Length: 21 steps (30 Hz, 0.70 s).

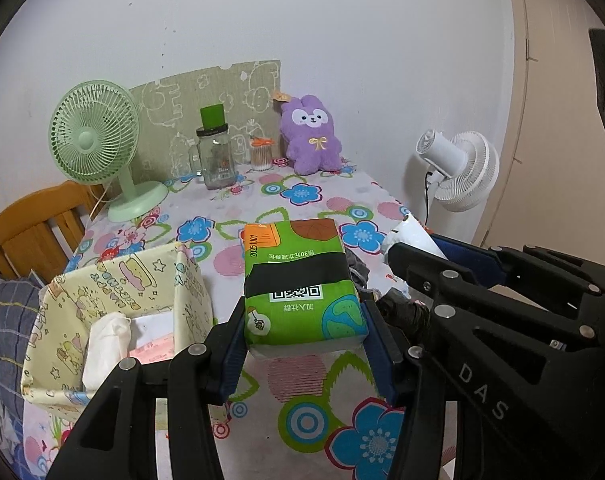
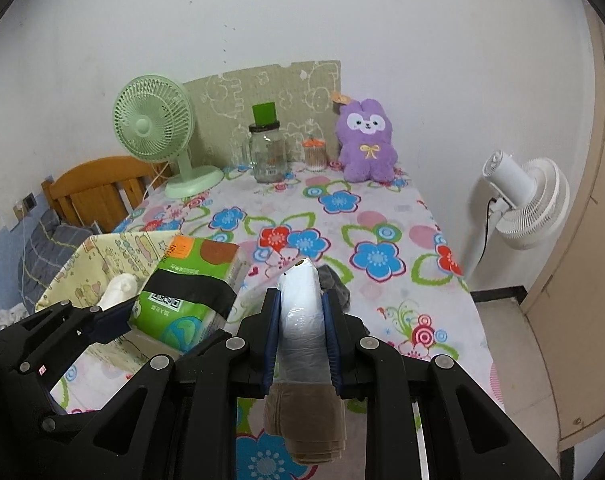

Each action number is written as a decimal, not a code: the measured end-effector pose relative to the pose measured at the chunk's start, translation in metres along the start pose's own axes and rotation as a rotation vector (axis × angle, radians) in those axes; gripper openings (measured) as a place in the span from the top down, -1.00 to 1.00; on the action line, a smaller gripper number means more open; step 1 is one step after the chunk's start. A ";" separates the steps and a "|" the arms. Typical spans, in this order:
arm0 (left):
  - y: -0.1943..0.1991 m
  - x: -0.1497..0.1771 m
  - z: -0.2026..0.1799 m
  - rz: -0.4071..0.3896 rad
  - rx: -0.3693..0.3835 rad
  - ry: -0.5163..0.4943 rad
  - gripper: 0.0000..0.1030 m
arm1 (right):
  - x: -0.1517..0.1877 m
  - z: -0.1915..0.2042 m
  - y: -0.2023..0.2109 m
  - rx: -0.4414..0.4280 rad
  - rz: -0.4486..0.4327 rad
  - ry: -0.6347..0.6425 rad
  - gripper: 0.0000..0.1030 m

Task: Organize soft objects
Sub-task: 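Carry the green tissue pack in the left tool while the right tool carries the towel over the box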

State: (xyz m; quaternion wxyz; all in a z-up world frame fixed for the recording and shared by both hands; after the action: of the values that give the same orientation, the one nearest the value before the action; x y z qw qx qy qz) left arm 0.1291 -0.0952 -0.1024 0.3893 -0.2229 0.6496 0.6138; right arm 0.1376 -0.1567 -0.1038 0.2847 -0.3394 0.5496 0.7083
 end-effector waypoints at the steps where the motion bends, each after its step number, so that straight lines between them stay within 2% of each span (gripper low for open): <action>1: 0.001 -0.002 0.001 -0.003 -0.002 -0.001 -0.06 | -0.003 0.001 0.001 -0.001 -0.003 0.004 0.53; 10: 0.006 -0.014 0.015 -0.016 -0.016 0.006 -0.06 | -0.022 0.017 0.000 -0.012 -0.014 0.037 0.54; 21: 0.007 -0.025 0.050 -0.023 -0.065 0.022 -0.07 | -0.041 0.048 -0.015 -0.056 -0.009 0.058 0.54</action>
State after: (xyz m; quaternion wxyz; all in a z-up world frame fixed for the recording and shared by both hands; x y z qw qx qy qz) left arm 0.1507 -0.0500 -0.0757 0.3817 -0.2496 0.6309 0.6276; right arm 0.1661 -0.1081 -0.0718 0.2624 -0.3702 0.5360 0.7119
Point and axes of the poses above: each gripper's, at about its wrist camera, not at the fingertips, and y roughly against the way its jaws point, z to its left, x to its underside, the point moved 10 cm from there along -y, roughly the way its jaws point, and after that the axes turned 3 degrees about -x, right-handed, at the moved point
